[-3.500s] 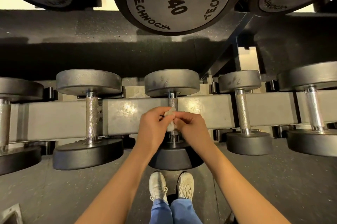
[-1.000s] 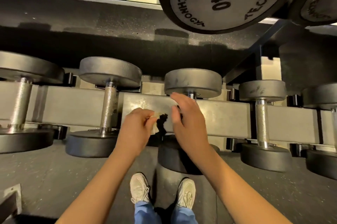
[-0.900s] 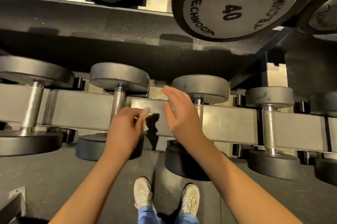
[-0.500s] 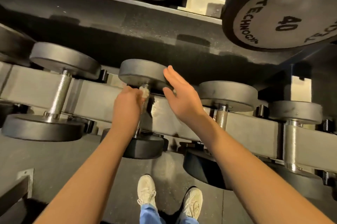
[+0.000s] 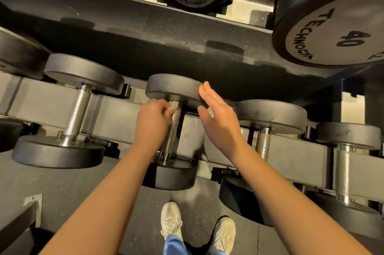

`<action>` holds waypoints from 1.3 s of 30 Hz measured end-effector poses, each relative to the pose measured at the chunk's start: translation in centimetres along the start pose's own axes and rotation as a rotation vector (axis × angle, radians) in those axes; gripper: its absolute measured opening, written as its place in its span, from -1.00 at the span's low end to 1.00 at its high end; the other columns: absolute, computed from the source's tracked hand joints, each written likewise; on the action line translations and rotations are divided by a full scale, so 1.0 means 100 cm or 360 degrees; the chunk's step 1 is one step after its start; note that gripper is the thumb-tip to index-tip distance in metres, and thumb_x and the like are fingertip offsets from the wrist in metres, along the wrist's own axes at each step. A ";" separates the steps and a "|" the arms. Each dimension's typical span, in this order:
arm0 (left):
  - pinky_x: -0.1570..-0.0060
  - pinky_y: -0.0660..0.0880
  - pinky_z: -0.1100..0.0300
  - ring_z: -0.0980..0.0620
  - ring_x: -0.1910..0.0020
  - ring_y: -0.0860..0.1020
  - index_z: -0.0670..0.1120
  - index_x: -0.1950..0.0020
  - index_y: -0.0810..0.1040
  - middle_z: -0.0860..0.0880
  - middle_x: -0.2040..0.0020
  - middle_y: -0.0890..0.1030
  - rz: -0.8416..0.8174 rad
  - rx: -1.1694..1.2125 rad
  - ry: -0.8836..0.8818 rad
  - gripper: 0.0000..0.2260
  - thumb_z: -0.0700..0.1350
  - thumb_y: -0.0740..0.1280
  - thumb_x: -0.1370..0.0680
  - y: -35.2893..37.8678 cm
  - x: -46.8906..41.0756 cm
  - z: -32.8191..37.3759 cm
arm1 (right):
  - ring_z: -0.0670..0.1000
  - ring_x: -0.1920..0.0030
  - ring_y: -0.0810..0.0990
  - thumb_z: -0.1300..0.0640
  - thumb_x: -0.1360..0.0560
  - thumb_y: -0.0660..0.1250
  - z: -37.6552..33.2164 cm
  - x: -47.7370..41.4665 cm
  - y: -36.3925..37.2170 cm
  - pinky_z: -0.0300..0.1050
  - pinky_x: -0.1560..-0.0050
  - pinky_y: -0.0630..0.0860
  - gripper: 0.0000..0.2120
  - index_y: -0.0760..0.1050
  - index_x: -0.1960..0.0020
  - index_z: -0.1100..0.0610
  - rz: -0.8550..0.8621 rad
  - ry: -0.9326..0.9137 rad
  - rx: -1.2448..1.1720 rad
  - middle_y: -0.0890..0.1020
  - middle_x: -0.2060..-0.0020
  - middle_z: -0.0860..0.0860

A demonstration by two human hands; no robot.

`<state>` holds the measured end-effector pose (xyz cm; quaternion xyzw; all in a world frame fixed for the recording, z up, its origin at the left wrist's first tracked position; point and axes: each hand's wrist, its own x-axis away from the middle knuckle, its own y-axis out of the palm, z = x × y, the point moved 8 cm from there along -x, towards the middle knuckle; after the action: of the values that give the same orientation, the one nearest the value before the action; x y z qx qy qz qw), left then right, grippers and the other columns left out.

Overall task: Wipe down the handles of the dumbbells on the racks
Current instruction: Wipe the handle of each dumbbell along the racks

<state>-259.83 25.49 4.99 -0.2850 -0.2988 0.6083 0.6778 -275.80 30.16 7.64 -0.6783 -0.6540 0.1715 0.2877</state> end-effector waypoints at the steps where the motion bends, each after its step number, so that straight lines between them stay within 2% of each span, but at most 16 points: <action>1: 0.05 0.50 0.01 -0.11 0.11 0.57 -0.17 0.02 0.65 -0.14 0.10 0.63 0.0011 0.0003 -0.0008 -0.89 -0.17 0.37 -0.53 0.001 -0.003 0.003 | -0.23 -0.49 0.06 0.13 -0.63 0.14 0.000 0.000 0.000 -0.49 -0.33 -0.06 -0.53 0.15 -0.52 -0.03 0.0006 0.0004 0.0009 0.13 -0.51 -0.19; 3: 0.07 0.49 0.04 -0.12 0.12 0.57 -0.20 0.03 0.64 -0.16 0.10 0.62 0.0017 -0.0026 -0.0034 -0.90 -0.19 0.36 -0.53 0.002 0.003 0.002 | -0.23 -0.48 0.05 0.13 -0.63 0.14 0.001 0.000 0.000 -0.53 -0.30 -0.08 -0.53 0.15 -0.52 -0.04 0.0003 0.0023 0.0024 0.13 -0.51 -0.20; 5: 0.13 0.49 0.03 -0.14 0.16 0.56 -0.21 0.09 0.64 -0.18 0.15 0.61 -0.0030 -0.0121 -0.0028 -0.89 -0.19 0.36 -0.54 0.001 0.020 -0.002 | -0.24 -0.48 0.06 0.13 -0.63 0.14 0.001 0.000 0.000 -0.48 -0.33 -0.06 -0.53 0.14 -0.51 -0.05 0.0005 0.0041 0.0001 0.13 -0.50 -0.20; 8: 0.22 0.47 0.09 -0.15 0.21 0.57 -0.16 0.19 0.60 -0.13 0.24 0.59 -0.0331 -0.0258 -0.0130 -0.83 -0.11 0.35 -0.55 0.006 0.041 -0.022 | -0.23 -0.48 0.07 0.14 -0.63 0.15 -0.001 0.001 0.000 -0.38 -0.39 -0.02 -0.53 0.15 -0.51 -0.05 0.0005 0.0077 -0.0071 0.14 -0.50 -0.19; 11: 0.16 0.45 0.18 -0.05 0.18 0.59 -0.04 0.22 0.58 -0.07 0.20 0.63 -0.0570 -0.0176 -0.0262 -0.86 -0.08 0.37 -0.54 0.007 0.040 -0.032 | -0.24 -0.47 0.07 0.14 -0.63 0.16 -0.002 0.001 0.000 -0.39 -0.38 -0.02 -0.53 0.16 -0.50 -0.06 0.0019 0.0117 -0.0075 0.14 -0.50 -0.21; 14: 0.13 0.41 0.21 0.04 0.19 0.55 -0.02 0.20 0.57 0.02 0.24 0.59 -0.0367 0.0020 -0.0238 -0.89 -0.13 0.38 -0.53 -0.003 0.021 -0.019 | -0.26 -0.46 0.06 0.12 -0.63 0.15 -0.002 0.001 0.000 -0.40 -0.38 -0.04 -0.53 0.15 -0.50 -0.07 -0.0006 0.0137 -0.0059 0.13 -0.50 -0.22; 17: 0.11 0.43 0.19 0.04 0.19 0.54 -0.11 0.10 0.63 0.01 0.22 0.59 -0.0265 0.0137 -0.0192 -0.92 -0.16 0.35 -0.55 0.000 0.010 -0.010 | -0.34 -0.40 0.03 0.11 -0.63 0.14 -0.001 0.001 0.001 -0.40 -0.38 -0.04 -0.53 0.15 -0.51 -0.07 0.0004 0.0136 -0.0077 0.13 -0.49 -0.23; 19: 0.12 0.45 0.15 -0.01 0.21 0.54 -0.15 0.12 0.61 -0.04 0.22 0.59 -0.0293 0.0064 -0.0182 -0.91 -0.17 0.36 -0.55 0.005 0.013 -0.014 | -0.34 -0.39 0.03 0.11 -0.63 0.14 -0.001 0.002 0.003 -0.36 -0.42 -0.01 -0.53 0.15 -0.51 -0.07 0.0020 0.0139 -0.0113 0.13 -0.50 -0.22; 22: 0.18 0.43 0.15 -0.01 0.27 0.51 -0.09 0.29 0.50 -0.04 0.31 0.56 -0.0464 -0.0056 -0.0257 -0.80 -0.16 0.38 -0.53 0.008 0.027 -0.033 | -0.28 -0.44 0.06 0.12 -0.63 0.16 0.000 0.002 0.005 -0.31 -0.45 0.03 -0.52 0.15 -0.51 -0.06 0.0048 0.0156 -0.0203 0.14 -0.50 -0.20; 25: 0.20 0.43 0.15 -0.02 0.25 0.55 -0.04 0.33 0.51 -0.05 0.31 0.60 -0.0662 -0.0015 -0.0273 -0.77 -0.16 0.40 -0.51 0.008 0.037 -0.047 | -0.24 -0.44 0.08 0.16 -0.61 0.20 -0.003 0.006 0.008 -0.38 -0.42 0.04 -0.51 0.17 -0.50 -0.01 0.0105 0.0094 -0.0146 0.16 -0.47 -0.19; 27: 0.16 0.47 0.16 0.02 0.24 0.57 -0.02 0.27 0.58 -0.03 0.27 0.63 -0.0597 0.0179 -0.0263 -0.84 -0.17 0.41 -0.50 -0.001 0.036 -0.043 | -0.21 -0.39 0.26 0.21 -0.58 0.25 -0.008 0.018 0.007 -0.42 -0.35 0.15 -0.59 0.35 -0.42 0.08 0.0267 -0.0066 0.0016 0.31 -0.38 -0.15; 29: 0.17 0.48 0.23 0.09 0.26 0.55 0.05 0.24 0.60 -0.02 0.25 0.64 -0.0465 0.0396 -0.0237 -0.83 -0.19 0.43 -0.49 -0.012 0.032 -0.030 | -0.23 -0.11 0.49 0.23 -0.56 0.28 -0.008 0.031 0.011 -0.43 -0.13 0.38 -0.76 0.49 -0.21 0.09 0.0315 -0.0113 -0.0092 0.50 -0.13 -0.14; 31: 0.16 0.49 0.31 0.12 0.24 0.56 0.14 0.20 0.57 -0.01 0.21 0.63 -0.0409 0.0513 -0.0173 -0.78 -0.20 0.44 -0.48 -0.017 0.029 -0.013 | -0.16 0.04 0.53 0.21 -0.57 0.26 -0.007 0.036 0.027 -0.36 0.01 0.48 -0.80 0.48 -0.13 -0.02 0.0152 0.0020 -0.0373 0.53 0.04 -0.17; 35: 0.16 0.50 0.43 0.28 0.23 0.58 0.13 0.10 0.59 0.13 0.22 0.63 -0.0391 0.0656 -0.0113 -0.78 -0.22 0.42 -0.49 -0.019 0.022 0.006 | 0.00 0.01 0.63 0.19 -0.56 0.28 -0.003 0.027 0.055 0.01 -0.11 0.57 -0.83 0.53 -0.10 -0.02 0.0038 0.0354 -0.0915 0.65 0.04 0.03; 37: 0.15 0.49 0.44 0.29 0.22 0.57 0.11 0.06 0.61 0.15 0.20 0.63 -0.0377 0.0589 -0.0082 -0.81 -0.21 0.41 -0.49 -0.022 0.018 0.009 | 0.09 0.02 0.65 0.20 -0.54 0.32 0.003 0.022 0.060 0.16 -0.08 0.57 -0.85 0.56 -0.08 0.02 0.0059 0.0466 -0.1011 0.66 0.07 0.09; 39: 0.07 0.48 0.43 0.27 0.17 0.55 0.02 -0.05 0.63 0.14 0.12 0.62 -0.0319 0.0447 -0.0015 -0.84 -0.18 0.38 -0.52 -0.029 0.014 0.010 | 0.09 0.04 0.65 0.23 -0.51 0.36 0.011 0.020 0.058 0.17 -0.07 0.57 -0.86 0.56 0.00 0.02 0.0120 0.0508 -0.0983 0.66 0.12 0.10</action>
<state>-258.57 26.67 7.97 -0.1534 -0.2410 0.5748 0.7668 -271.71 32.38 3.54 -0.7752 -0.5963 -0.1322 0.1612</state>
